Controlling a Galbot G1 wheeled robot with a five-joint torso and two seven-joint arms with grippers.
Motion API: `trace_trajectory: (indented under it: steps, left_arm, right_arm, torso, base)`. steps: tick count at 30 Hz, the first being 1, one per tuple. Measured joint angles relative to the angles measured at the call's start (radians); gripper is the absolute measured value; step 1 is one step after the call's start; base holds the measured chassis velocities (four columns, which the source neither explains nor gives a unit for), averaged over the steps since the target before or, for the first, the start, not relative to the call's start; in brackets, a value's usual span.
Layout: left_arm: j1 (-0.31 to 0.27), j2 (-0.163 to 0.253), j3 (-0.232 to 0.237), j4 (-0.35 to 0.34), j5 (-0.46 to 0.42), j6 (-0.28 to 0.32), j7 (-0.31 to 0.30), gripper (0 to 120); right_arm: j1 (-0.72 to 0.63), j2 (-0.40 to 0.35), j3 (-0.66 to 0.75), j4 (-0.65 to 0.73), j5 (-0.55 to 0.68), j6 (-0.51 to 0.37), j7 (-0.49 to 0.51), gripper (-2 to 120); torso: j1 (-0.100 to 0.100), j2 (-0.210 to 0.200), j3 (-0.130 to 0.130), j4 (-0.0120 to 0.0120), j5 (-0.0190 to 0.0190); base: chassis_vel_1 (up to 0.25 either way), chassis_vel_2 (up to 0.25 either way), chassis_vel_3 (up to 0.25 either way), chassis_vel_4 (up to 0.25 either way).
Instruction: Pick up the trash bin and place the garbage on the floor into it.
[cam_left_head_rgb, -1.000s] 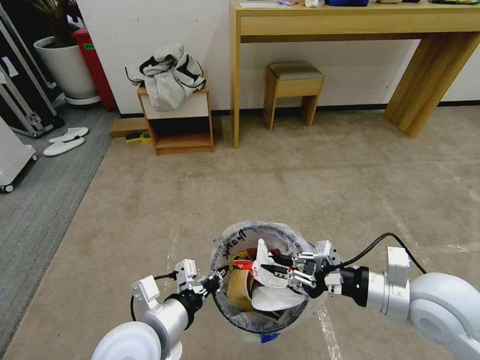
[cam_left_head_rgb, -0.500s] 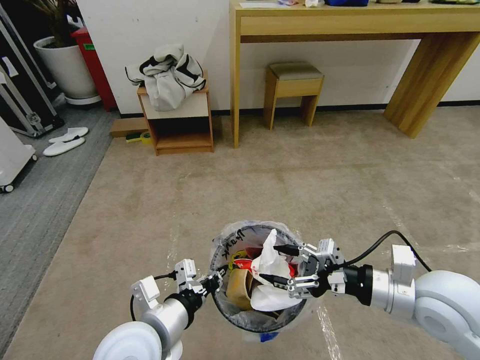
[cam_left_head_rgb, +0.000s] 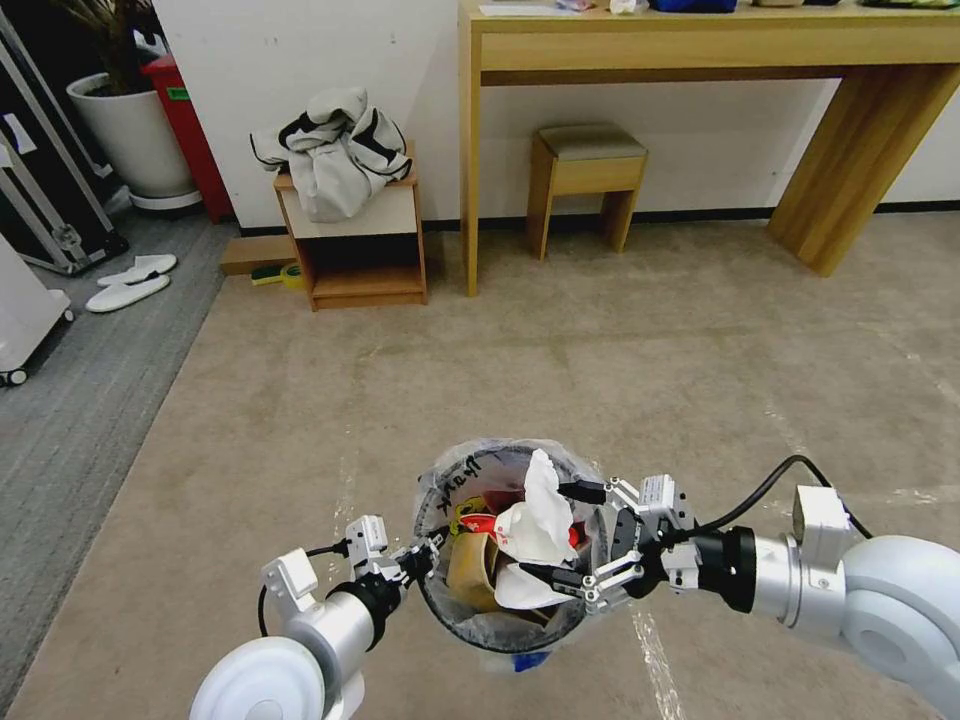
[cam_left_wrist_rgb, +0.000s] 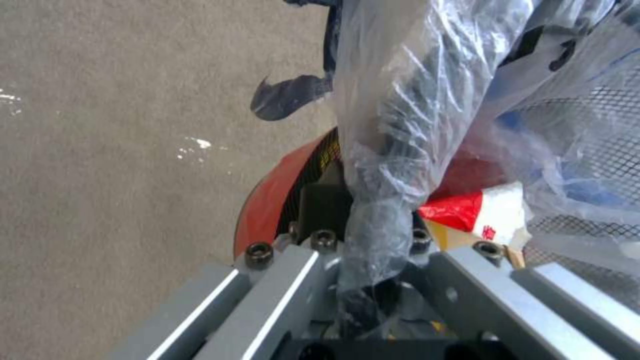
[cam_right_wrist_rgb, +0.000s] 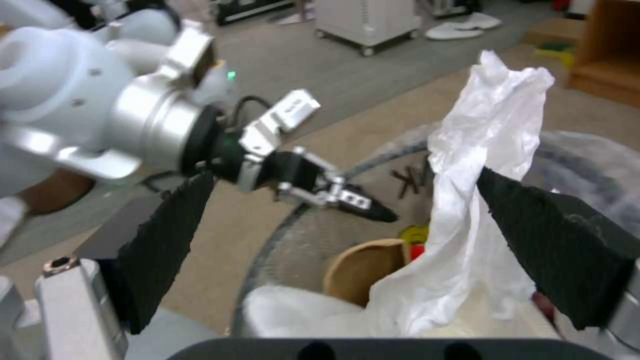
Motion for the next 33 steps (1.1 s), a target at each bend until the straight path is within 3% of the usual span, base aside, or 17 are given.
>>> trace_trajectory:
  steps: [9, 13, 17, 22, 33]
  left_arm:
    - [-0.001, -0.009, 0.001, 0.006, 0.007, 0.0, 0.001, 1]
    - [-0.003, -0.009, 0.002, 0.008, 0.008, 0.0, 0.001, 1]
    - [-0.003, -0.011, 0.005, 0.008, 0.009, 0.0, 0.002, 1]
    - [0.002, -0.011, 0.007, 0.008, 0.015, 0.0, 0.004, 1]
    - [0.006, -0.018, 0.018, 0.01, 0.034, 0.0, 0.011, 1]
  right_arm:
    - [0.009, -0.017, 0.042, -0.01, -0.058, 0.037, -0.11, 100]
    - [0.011, -0.021, 0.064, -0.016, -0.09, 0.078, -0.233, 100]
    - [0.009, -0.018, 0.06, -0.022, -0.114, 0.099, -0.253, 100]
    - [0.022, -0.013, 0.067, -0.053, -0.221, 0.183, -0.318, 100]
    - [0.007, 0.003, 0.087, -0.043, -0.189, 0.189, -0.259, 100]
  torso:
    - [0.0, 0.0, 0.0, 0.0001, 0.0]
    - [0.0, 0.0, 0.0, 0.0, 0.0]
    - [0.0, 0.0, 0.0, 0.0, 0.0]
    - [0.0, 0.0, 0.0, 0.0001, 0.0001]
    - [0.0, 0.0, 0.0, 0.0, 0.0]
  base:
    - [0.0, 0.0, 0.0, 0.0]
    - [0.0, 0.0, 0.0, 0.0]
    - [0.0, 0.0, 0.0, 0.0]
    - [0.0, 0.0, 0.0, 0.0]
    - [0.0, 0.0, 0.0, 0.0]
